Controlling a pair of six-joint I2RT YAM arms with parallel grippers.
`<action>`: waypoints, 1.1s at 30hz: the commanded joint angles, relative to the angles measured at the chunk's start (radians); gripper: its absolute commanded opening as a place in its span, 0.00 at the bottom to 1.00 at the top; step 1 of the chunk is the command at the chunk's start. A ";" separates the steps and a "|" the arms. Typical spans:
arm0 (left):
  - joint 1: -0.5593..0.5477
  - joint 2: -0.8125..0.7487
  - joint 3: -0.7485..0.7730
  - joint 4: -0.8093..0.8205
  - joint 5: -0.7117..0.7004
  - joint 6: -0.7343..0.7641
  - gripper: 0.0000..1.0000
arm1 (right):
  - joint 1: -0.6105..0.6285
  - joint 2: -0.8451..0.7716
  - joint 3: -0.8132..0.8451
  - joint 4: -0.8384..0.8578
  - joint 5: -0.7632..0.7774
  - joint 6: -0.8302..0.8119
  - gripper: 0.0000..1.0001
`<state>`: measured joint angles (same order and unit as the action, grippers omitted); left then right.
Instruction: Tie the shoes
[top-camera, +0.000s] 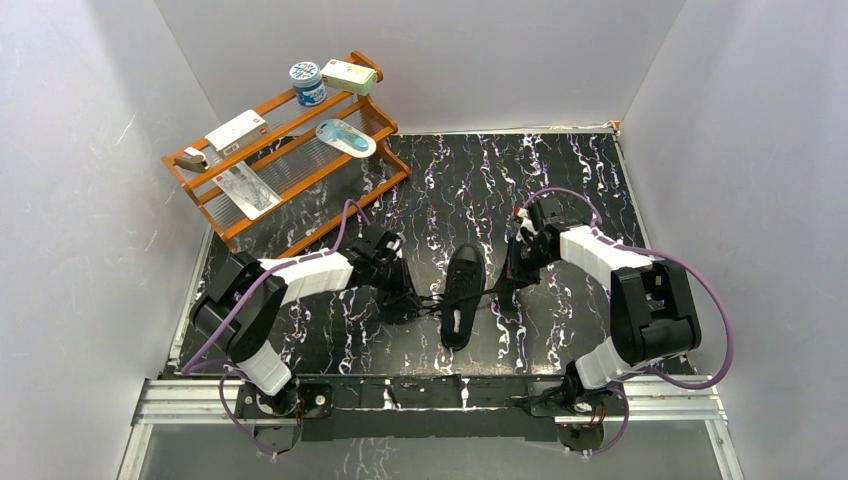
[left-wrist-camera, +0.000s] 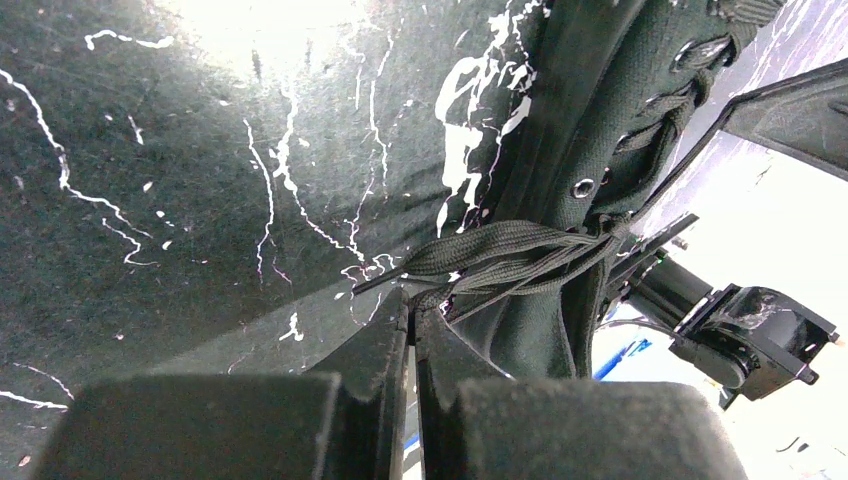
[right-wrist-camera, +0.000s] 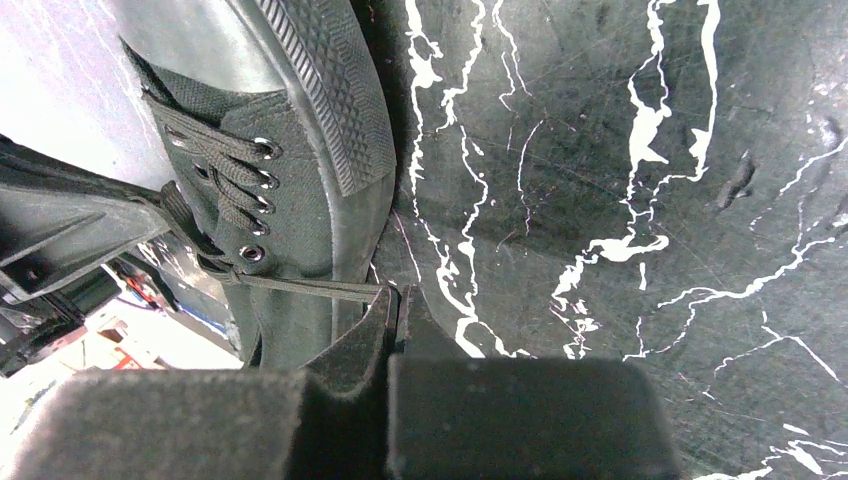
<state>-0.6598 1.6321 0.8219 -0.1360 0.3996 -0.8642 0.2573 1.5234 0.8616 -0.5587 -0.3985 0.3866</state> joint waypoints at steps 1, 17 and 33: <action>0.017 -0.008 -0.005 -0.243 -0.071 0.126 0.00 | -0.066 -0.022 0.065 0.004 0.187 -0.127 0.00; 0.016 -0.481 0.227 -0.632 -0.177 0.119 0.84 | -0.059 -0.363 0.252 -0.244 0.166 -0.102 0.98; 0.019 -0.404 1.291 -0.751 -0.439 0.437 0.90 | -0.059 -0.398 1.240 -0.573 0.243 -0.136 0.99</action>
<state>-0.6487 1.2339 2.0151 -0.8810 0.0753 -0.5282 0.1974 1.1400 1.8675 -1.0542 -0.2054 0.2836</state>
